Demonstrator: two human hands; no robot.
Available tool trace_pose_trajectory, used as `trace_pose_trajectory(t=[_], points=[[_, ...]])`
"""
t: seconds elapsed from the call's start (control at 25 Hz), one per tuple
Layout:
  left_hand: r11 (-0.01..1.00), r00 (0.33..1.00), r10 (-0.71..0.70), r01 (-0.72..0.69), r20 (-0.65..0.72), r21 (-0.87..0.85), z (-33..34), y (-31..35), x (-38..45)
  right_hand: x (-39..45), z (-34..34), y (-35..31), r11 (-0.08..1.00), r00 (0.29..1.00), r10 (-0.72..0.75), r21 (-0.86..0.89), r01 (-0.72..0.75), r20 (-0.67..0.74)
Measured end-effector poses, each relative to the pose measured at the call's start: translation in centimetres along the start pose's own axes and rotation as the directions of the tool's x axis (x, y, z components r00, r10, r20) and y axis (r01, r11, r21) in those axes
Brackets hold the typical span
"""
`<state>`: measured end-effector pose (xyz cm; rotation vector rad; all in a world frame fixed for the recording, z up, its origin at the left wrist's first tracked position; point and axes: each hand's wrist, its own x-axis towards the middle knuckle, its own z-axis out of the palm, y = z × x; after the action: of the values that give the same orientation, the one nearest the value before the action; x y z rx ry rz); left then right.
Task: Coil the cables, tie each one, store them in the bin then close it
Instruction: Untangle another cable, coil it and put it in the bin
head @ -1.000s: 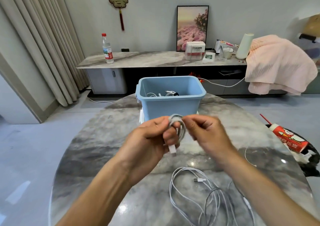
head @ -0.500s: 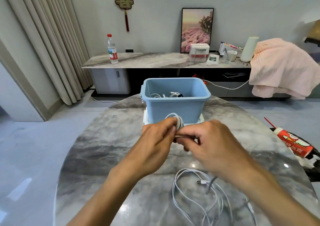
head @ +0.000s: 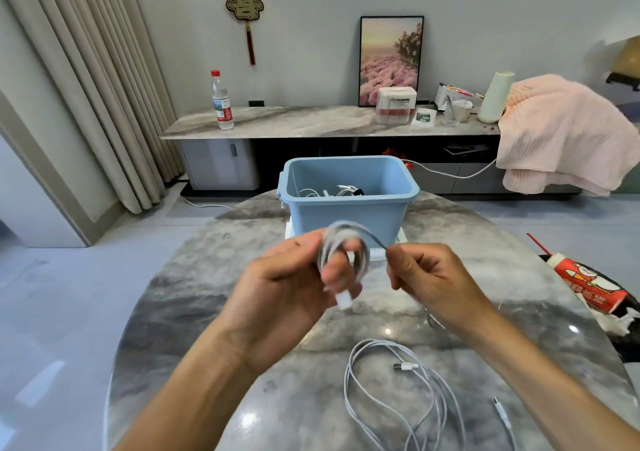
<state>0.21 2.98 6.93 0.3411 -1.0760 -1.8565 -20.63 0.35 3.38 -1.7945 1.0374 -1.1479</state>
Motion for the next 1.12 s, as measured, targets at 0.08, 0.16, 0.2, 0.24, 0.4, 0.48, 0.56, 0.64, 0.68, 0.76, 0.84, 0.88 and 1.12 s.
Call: trace_pose_trajectory(t=[0.08,0.16,0.2,0.24,0.4,0.48,0.56,0.64,0.68,0.76,0.84,0.88,1.12], points=[[0.975,0.989,0.106,-0.124,-0.106,-0.182,-0.2,0.5,0.1,-0.5,0.9,1.0,0.996,0.996,0.074,0.043,-0.076,0.054],[0.937,0.937,0.192,-0.263,-0.292,-0.228,-0.9,1.4,0.1,-1.2,2.0,1.1,0.972,0.965,0.2,0.093,-0.218,0.167],[0.933,0.906,0.214,-0.3,-0.364,-0.198,-1.2,1.7,0.1,-1.5,2.5,0.8,0.956,0.941,0.246,0.105,-0.276,0.233],[0.938,0.882,0.228,-0.313,-0.413,-0.151,-1.5,1.8,0.2,-1.8,3.0,0.1,0.949,0.92,0.26,0.098,-0.3,0.294],[0.951,0.833,0.308,-0.277,-0.461,0.135,-1.9,1.2,0.5,-2.3,3.8,-3.1,0.966,0.891,0.253,-0.147,-0.212,0.378],[0.871,0.811,0.42,-0.235,-0.408,0.431,-1.7,1.0,0.5,-2.7,3.5,-4.3,0.947,0.863,0.279,-0.271,-0.173,0.422],[0.464,0.826,0.541,-0.136,-0.159,0.875,-2.0,0.5,0.2,-3.1,3.0,-5.2,0.918,0.842,0.264,-0.39,-0.07,0.47],[-0.123,0.885,0.453,-0.054,0.105,0.991,-2.8,-0.5,-0.1,-3.3,2.1,-6.0,0.881,0.849,0.248,-0.474,0.003,0.467],[-0.278,0.91,0.385,-0.042,0.152,0.96,-3.1,-0.9,-0.2,-3.2,1.5,-6.3,0.867,0.864,0.242,-0.498,0.012,0.441],[-0.331,0.957,0.268,-0.02,0.114,0.944,-3.1,-1.2,-0.2,-2.9,-0.4,-6.6,0.813,0.939,0.18,-0.582,0.026,0.293],[-0.195,0.976,0.195,-0.055,0.094,0.979,-2.5,-1.1,-0.2,-2.5,-2.3,-6.3,0.827,0.993,0.089,-0.562,-0.033,0.073],[-0.125,0.985,0.147,-0.069,0.087,0.99,-2.1,-1.1,-0.3,-2.2,-3.2,-6.1,0.911,0.99,0.14,-0.39,-0.137,-0.022],[0.424,0.999,-0.045,-0.006,0.027,0.906,-1.2,-0.8,0.1,-0.7,-5.2,-4.6,0.714,0.86,0.462,0.483,-0.507,0.219]])
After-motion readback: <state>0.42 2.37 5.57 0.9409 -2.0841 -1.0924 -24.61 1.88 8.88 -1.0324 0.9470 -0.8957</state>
